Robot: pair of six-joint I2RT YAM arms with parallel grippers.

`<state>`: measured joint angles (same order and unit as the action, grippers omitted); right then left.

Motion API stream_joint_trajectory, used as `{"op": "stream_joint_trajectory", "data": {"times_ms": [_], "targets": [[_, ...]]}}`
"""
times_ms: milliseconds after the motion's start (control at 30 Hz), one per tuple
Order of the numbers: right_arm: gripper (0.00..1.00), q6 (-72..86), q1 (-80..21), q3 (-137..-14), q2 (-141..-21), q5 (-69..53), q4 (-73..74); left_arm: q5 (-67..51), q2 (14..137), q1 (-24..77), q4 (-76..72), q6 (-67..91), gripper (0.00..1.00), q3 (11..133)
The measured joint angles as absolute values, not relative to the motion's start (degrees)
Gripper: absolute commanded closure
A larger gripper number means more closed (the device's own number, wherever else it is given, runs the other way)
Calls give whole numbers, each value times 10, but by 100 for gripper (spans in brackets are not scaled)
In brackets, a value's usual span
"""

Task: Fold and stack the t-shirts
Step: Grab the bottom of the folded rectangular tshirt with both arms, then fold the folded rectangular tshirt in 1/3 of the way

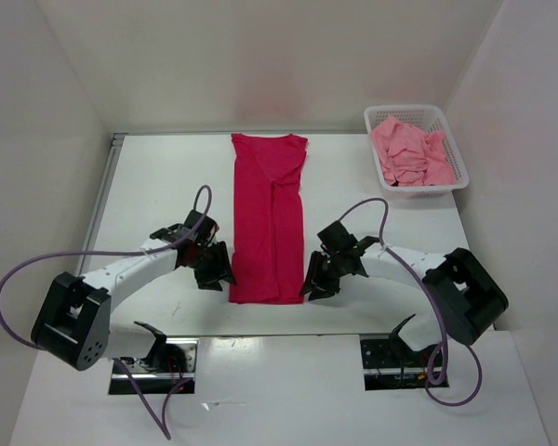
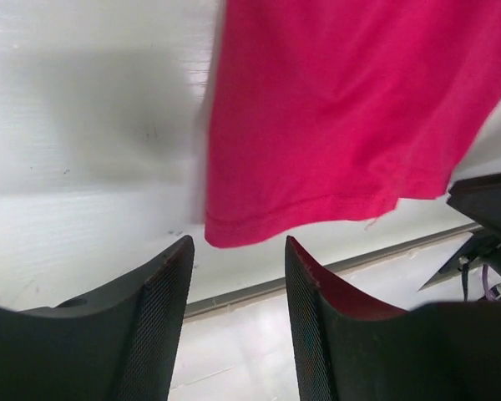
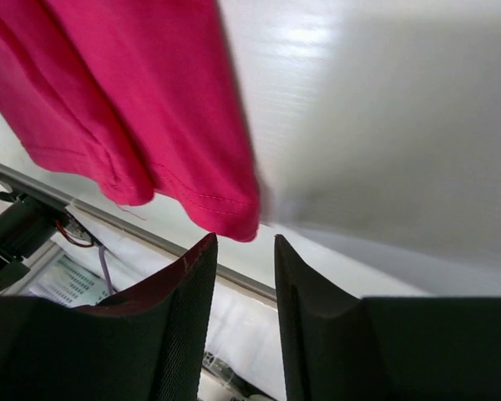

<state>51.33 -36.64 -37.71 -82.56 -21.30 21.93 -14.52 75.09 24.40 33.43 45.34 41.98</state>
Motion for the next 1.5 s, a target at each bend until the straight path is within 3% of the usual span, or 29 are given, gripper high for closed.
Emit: {"op": "stream_joint_trajectory", "data": {"times_ms": [433, 533, 667, 700, 800, 933, 1233, 1367, 1500], "targets": [[69, 527, -367, -363, -846, -229, 183, -189, 835, 244, 298, 453, 54, 392], [80, 527, -367, -363, -856, -230, 178, -198, 837, 244, 286, 454, 64, 392], [93, 527, -367, -363, -858, -231, 175, -208, 844, 244, 273, 454, 86, 391], [100, 526, -367, -363, -858, -232, 175, -210, 844, 244, 270, 454, 90, 389], [100, 527, -368, -363, -858, -231, 175, -215, 841, 244, 266, 455, 100, 381], [100, 536, -393, -358, -844, -227, 178, -228, 812, 246, 279, 455, 100, 359], [100, 581, -474, -320, -688, -251, 263, -293, 710, 262, 403, 454, 100, 327], [100, 563, -446, -350, -670, -253, 324, -289, 705, 262, 466, 456, 100, 383], [100, 503, -350, -413, -694, -247, 370, -282, 709, 234, 460, 456, 100, 478]]}}
